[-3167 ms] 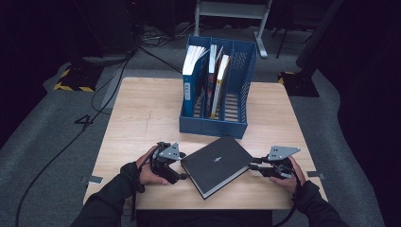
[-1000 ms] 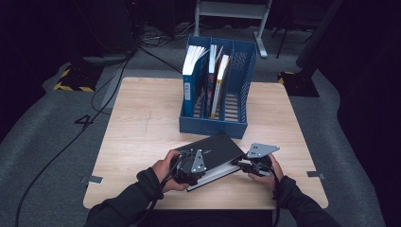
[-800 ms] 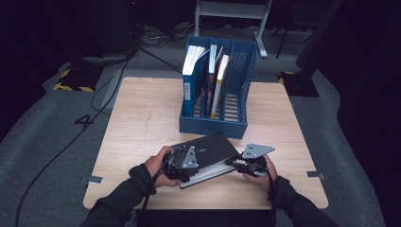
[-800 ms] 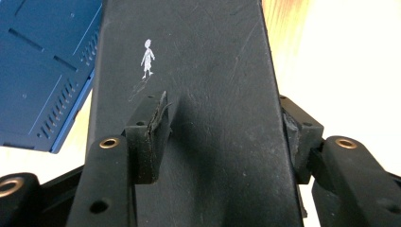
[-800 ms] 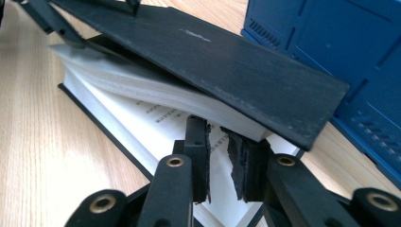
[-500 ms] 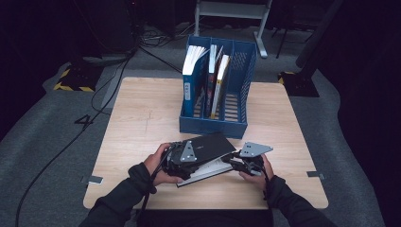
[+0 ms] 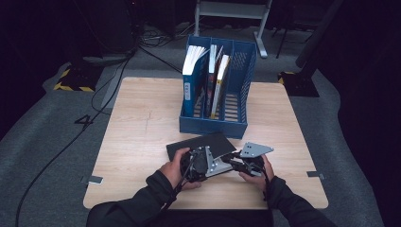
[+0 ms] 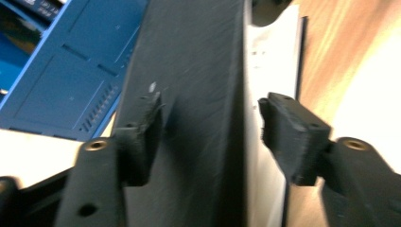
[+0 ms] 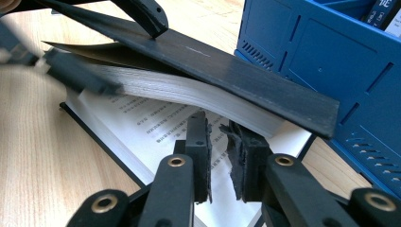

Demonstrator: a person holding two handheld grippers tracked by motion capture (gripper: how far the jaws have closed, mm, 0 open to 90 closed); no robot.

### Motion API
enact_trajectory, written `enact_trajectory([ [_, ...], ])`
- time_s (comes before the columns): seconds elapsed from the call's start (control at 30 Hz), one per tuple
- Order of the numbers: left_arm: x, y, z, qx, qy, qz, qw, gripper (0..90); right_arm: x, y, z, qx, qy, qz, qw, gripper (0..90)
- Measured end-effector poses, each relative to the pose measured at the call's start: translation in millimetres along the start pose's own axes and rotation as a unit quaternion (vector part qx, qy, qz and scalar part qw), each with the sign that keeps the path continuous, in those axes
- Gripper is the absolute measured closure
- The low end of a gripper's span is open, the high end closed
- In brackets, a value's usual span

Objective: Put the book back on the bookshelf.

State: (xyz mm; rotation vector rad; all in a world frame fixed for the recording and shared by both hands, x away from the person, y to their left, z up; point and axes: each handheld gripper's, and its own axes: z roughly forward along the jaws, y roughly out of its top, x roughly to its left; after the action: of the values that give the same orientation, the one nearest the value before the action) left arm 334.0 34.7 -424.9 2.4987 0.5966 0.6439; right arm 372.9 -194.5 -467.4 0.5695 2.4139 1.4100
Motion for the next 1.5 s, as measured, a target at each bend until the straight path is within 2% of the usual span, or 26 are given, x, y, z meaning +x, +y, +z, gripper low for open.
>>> enact_trajectory([
  [0.07,6.3,-3.6,-2.2,-0.006,-0.017,0.001,0.9998,46.3,0.3,-0.4,0.3,-0.001,0.000,0.000,1.0000,78.8],
  [0.17,15.0,-7.5,-8.0,-0.002,-0.031,0.030,0.9991,52.3,2.0,0.8,0.9,-0.003,0.000,-0.002,1.0000,79.7],
  [0.23,22.5,-11.5,-11.9,-0.001,-0.043,0.033,0.9985,56.4,3.2,2.0,1.9,-0.006,-0.001,-0.001,1.0000,79.8],
  [0.3,25.5,-12.6,-13.1,0.000,-0.046,0.034,0.9983,56.5,4.5,3.6,3.5,-0.008,-0.002,0.001,1.0000,80.3],
  [0.37,24.8,-12.1,-12.7,0.003,-0.040,0.029,0.9988,53.4,5.8,5.5,5.8,-0.009,-0.004,0.000,1.0000,80.3],
  [0.4,17.8,-9.0,-9.1,0.022,-0.015,0.035,0.9990,48.7,6.0,6.4,7.2,-0.009,-0.005,0.000,0.9999,80.3],
  [0.43,17.8,-9.0,-9.1,0.022,-0.015,0.035,0.9990,46.3,6.0,6.4,7.2,-0.009,-0.005,0.000,0.9999,80.3],
  [0.53,3.8,-3.9,-3.5,0.046,0.033,0.056,0.9968,42.7,7.8,8.0,8.7,-0.006,-0.008,0.002,0.9999,80.4],
  [0.7,0.8,-2.7,0.5,0.054,0.049,0.053,0.9959,43.2,8.1,7.7,9.0,-0.004,-0.005,0.007,1.0000,80.4],
  [0.9,4.2,-6.2,-6.4,0.030,0.050,0.068,0.9960,60.3,6.2,8.0,8.8,-0.005,-0.005,0.009,0.9999,80.2],
  [1.07,6.4,-8.6,-8.1,0.015,0.051,0.075,0.9958,64.2,5.8,8.6,8.4,-0.007,-0.003,0.007,0.9999,78.4],
  [1.1,7.8,-10.4,-9.2,0.004,0.055,0.074,0.9957,66.0,6.1,9.2,7.8,-0.011,-0.001,0.007,0.9999,76.0],
  [1.2,11.0,-13.0,-10.7,-0.007,0.051,0.064,0.9966,66.8,6.1,10.0,5.2,-0.014,-0.001,0.003,0.9999,70.3],
  [1.27,17.8,-16.7,-12.8,-0.037,0.046,0.046,0.9972,67.6,4.2,8.1,2.5,-0.015,0.000,0.001,0.9999,68.1],
  [1.33,23.2,-20.2,-14.8,-0.055,0.038,0.032,0.9973,68.1,0.3,5.5,0.2,-0.008,0.002,0.010,0.9999,66.4],
  [1.37,23.2,-20.2,-14.8,-0.055,0.038,0.032,0.9973,68.4,0.3,5.5,0.2,-0.008,0.002,0.010,0.9999,66.4],
  [1.43,29.5,-25.3,-18.5,-0.072,0.031,0.021,0.9967,69.0,-5.8,1.1,-3.0,0.002,-0.008,0.007,0.9999,65.8],
  [1.5,30.3,-26.3,-19.6,-0.071,0.028,0.022,0.9968,69.1,-7.8,-0.4,-3.8,0.004,-0.011,0.007,0.9999,65.8],
])
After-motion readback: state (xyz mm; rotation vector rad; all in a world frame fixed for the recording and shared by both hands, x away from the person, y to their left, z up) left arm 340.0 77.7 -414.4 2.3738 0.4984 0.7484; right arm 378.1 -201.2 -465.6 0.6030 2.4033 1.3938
